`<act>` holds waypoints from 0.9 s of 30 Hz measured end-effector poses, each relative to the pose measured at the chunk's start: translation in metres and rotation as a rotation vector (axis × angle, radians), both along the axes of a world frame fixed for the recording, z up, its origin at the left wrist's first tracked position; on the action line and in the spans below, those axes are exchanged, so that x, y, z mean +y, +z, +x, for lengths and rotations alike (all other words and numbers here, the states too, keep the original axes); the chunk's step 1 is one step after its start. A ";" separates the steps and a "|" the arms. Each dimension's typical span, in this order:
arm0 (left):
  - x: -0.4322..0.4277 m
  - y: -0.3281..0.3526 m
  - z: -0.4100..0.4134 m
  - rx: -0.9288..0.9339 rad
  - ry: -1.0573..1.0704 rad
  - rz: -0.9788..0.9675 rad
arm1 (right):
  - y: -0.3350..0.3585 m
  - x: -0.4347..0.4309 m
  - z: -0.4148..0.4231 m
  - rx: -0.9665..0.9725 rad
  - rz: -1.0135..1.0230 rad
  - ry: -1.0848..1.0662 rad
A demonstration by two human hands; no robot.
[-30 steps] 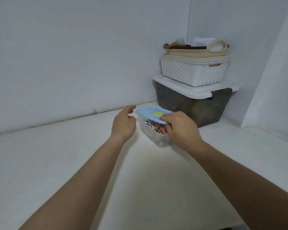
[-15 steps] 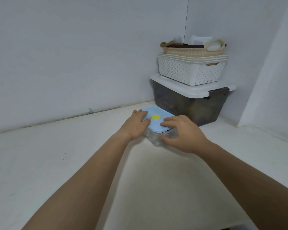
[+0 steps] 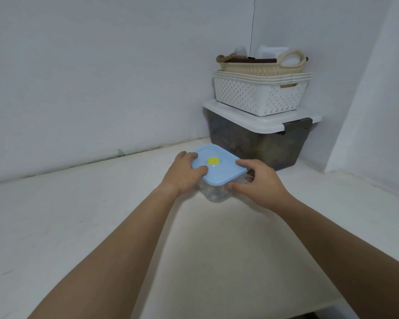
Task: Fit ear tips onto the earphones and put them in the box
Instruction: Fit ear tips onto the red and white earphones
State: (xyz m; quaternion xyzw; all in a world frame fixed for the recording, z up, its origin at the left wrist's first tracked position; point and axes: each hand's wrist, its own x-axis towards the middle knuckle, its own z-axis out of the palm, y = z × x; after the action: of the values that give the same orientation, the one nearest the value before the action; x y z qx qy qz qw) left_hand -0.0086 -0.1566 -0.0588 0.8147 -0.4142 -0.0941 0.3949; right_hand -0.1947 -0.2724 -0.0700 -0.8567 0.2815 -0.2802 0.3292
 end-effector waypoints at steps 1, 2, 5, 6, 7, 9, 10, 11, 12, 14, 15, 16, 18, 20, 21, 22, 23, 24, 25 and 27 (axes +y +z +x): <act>0.000 -0.001 0.000 -0.014 0.004 0.012 | -0.001 -0.001 -0.001 0.002 -0.010 0.003; 0.000 -0.001 0.001 -0.027 0.009 0.027 | -0.002 -0.002 -0.002 0.008 -0.031 0.005; 0.000 -0.002 0.001 -0.051 0.016 0.074 | -0.004 -0.002 -0.004 0.027 -0.103 0.010; 0.000 -0.002 0.001 -0.058 0.012 0.086 | -0.004 -0.001 -0.004 0.043 -0.118 0.003; 0.001 -0.003 0.000 -0.065 0.009 0.100 | -0.005 0.000 -0.003 0.059 -0.124 -0.001; 0.003 -0.004 0.000 -0.093 0.013 0.137 | -0.005 0.003 -0.003 0.067 -0.130 -0.001; 0.003 -0.003 0.000 -0.109 0.020 0.158 | -0.005 0.003 -0.002 0.069 -0.125 -0.006; 0.003 -0.002 -0.001 -0.122 0.025 0.181 | -0.004 0.004 -0.001 0.075 -0.120 -0.014; 0.003 -0.002 -0.002 -0.135 0.024 0.212 | -0.004 0.004 0.001 0.089 -0.121 -0.024; 0.004 0.000 -0.008 -0.161 0.015 0.289 | -0.004 0.006 0.005 0.147 -0.162 -0.058; 0.006 0.000 -0.013 -0.174 0.026 0.306 | -0.005 0.008 0.006 0.196 -0.215 -0.087; 0.006 0.001 -0.017 -0.189 0.054 0.292 | -0.005 0.012 0.008 0.240 -0.295 -0.127; 0.006 0.002 -0.021 -0.228 0.131 0.210 | -0.008 0.019 0.011 0.275 -0.494 -0.204; 0.002 0.001 -0.023 -0.268 0.158 0.171 | -0.009 0.022 0.013 0.332 -0.627 -0.250; 0.000 0.001 -0.023 -0.276 0.154 0.171 | -0.008 0.022 0.015 0.377 -0.659 -0.270; -0.003 0.000 -0.023 -0.281 0.144 0.171 | -0.007 0.022 0.016 0.423 -0.690 -0.291; -0.006 -0.001 -0.022 -0.282 0.130 0.174 | -0.006 0.022 0.018 0.466 -0.722 -0.310; -0.009 -0.001 -0.022 -0.284 0.113 0.180 | -0.002 0.023 0.018 0.508 -0.743 -0.325; -0.013 -0.001 -0.022 -0.286 0.094 0.194 | 0.002 0.022 0.020 0.538 -0.740 -0.323; -0.021 0.001 -0.020 -0.335 0.068 0.269 | 0.012 0.019 0.023 0.562 -0.640 -0.271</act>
State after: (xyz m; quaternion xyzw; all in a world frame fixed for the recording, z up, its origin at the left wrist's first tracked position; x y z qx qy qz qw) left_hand -0.0288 -0.1773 -0.0578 0.8778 -0.4300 0.0016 0.2113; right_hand -0.1712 -0.2533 -0.0579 -0.9137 0.3689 -0.1498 -0.0813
